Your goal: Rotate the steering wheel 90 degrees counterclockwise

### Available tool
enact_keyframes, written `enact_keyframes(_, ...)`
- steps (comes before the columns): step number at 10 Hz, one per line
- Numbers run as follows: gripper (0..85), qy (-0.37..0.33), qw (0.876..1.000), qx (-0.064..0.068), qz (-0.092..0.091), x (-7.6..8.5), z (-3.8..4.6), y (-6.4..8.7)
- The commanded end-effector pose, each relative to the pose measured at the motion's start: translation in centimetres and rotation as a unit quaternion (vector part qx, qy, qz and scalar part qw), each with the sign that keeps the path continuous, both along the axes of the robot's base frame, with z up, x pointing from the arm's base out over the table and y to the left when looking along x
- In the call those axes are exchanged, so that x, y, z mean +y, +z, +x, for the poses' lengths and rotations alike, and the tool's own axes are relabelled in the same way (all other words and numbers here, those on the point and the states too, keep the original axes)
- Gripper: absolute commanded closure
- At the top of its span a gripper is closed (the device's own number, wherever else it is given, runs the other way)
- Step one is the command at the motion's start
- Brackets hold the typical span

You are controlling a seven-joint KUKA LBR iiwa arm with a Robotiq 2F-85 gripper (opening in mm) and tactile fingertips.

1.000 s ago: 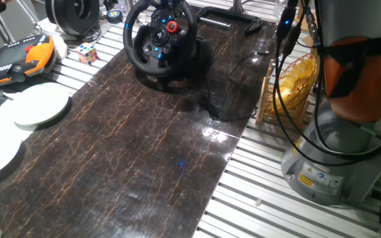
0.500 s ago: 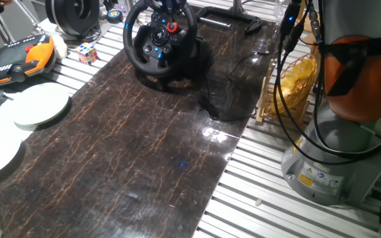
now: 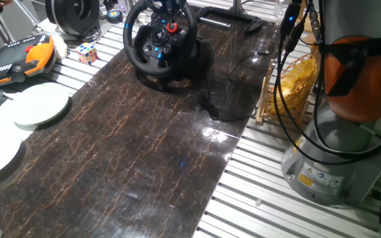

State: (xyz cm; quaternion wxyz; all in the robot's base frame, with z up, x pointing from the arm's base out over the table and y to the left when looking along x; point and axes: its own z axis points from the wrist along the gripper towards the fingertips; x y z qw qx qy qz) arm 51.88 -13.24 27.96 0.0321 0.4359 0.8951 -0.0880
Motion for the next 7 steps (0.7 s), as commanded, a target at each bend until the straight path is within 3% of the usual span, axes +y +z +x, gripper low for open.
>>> enact_keyframes(1,84.3,0.001,1.000,0.000,0.001,0.07,-0.03,-0.02)
enact_keyframes(7,84.3,0.009,1.000,0.002,-0.004,0.29,-0.12,-0.16)
